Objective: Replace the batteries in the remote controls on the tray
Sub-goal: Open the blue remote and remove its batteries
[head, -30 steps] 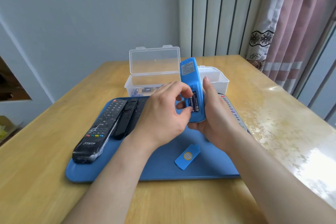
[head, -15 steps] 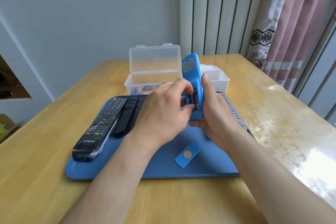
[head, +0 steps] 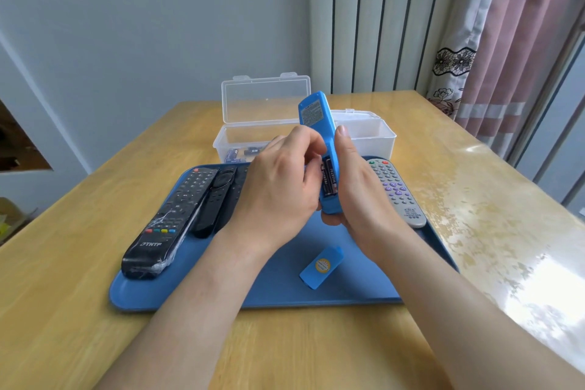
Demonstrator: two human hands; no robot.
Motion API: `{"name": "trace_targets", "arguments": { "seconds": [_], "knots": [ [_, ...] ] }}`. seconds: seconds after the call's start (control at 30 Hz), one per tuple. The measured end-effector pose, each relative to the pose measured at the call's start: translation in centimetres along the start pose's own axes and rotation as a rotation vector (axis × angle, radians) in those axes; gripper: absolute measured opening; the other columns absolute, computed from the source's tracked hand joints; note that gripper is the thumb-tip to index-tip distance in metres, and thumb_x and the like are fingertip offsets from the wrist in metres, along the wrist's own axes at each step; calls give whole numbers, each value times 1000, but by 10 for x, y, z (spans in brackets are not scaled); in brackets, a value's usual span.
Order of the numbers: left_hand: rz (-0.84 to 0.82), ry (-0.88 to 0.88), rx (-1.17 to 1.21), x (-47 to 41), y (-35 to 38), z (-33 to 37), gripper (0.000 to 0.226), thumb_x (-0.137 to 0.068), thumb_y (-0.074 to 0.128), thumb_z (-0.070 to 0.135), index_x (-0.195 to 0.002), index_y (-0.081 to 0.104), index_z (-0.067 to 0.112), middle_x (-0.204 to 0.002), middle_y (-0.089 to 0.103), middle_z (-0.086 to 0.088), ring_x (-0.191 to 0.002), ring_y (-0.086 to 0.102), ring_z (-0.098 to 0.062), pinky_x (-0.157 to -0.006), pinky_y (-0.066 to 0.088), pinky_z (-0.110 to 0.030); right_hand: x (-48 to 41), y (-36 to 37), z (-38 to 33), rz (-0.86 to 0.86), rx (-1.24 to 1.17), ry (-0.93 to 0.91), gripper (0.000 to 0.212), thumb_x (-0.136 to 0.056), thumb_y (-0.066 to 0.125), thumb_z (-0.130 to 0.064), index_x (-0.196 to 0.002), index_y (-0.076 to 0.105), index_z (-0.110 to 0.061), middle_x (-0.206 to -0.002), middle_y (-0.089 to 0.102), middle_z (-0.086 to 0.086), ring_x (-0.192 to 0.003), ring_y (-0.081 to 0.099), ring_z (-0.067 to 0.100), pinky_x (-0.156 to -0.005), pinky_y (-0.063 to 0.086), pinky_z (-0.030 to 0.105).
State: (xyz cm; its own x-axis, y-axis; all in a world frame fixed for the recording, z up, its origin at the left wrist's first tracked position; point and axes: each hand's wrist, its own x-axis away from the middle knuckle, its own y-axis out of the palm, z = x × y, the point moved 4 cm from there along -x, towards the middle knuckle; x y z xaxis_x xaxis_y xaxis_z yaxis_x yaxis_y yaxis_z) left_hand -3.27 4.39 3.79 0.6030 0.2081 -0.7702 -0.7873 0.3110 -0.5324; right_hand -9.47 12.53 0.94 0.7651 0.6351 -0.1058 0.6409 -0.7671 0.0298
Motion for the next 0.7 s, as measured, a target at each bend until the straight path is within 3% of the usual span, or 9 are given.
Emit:
{"name": "trace_targets", "arguments": {
  "seconds": [0.17,0.27,0.5,0.6,0.7],
  "knots": [
    [-21,-39,40,1,-2,-2,15,-79,58,4,-91,54,12,-74,54,2,-67,48,-13,-63,42,-27,4,5,-2,-18,22,-20,59,-101,24,-58,-104,60,-11,-64,53,-1,-43,44,4,-42,32,21],
    [-23,-51,62,1,-3,-2,15,-77,58,11,-89,52,18,-70,46,6,-65,43,-6,-60,35,-15,6,6,-2,-11,14,0,57,-100,24,-59,-101,61,-15,-60,55,-7,-44,45,4,-43,34,21],
    [47,-98,80,5,3,-2,19,-77,69,19,-95,67,15,-69,51,8,-58,43,2,-60,35,-9,1,2,0,35,-250,89,54,-99,30,-59,-81,71,-28,-74,68,0,-79,56,25,-70,40,43],
    [66,-128,94,5,1,-5,20,-76,75,18,-94,68,16,-74,55,12,-60,49,7,-62,38,-5,0,1,1,29,-310,100,54,-100,30,-57,-86,73,-26,-78,68,4,-76,54,25,-65,39,36],
    [55,-268,299,5,1,-5,18,-77,77,10,-87,65,18,-81,67,12,-69,63,2,-65,49,-12,-2,-1,2,24,-298,116,49,-102,31,-48,-97,68,-16,-73,65,6,-53,50,18,-46,34,24]
  ]
}}
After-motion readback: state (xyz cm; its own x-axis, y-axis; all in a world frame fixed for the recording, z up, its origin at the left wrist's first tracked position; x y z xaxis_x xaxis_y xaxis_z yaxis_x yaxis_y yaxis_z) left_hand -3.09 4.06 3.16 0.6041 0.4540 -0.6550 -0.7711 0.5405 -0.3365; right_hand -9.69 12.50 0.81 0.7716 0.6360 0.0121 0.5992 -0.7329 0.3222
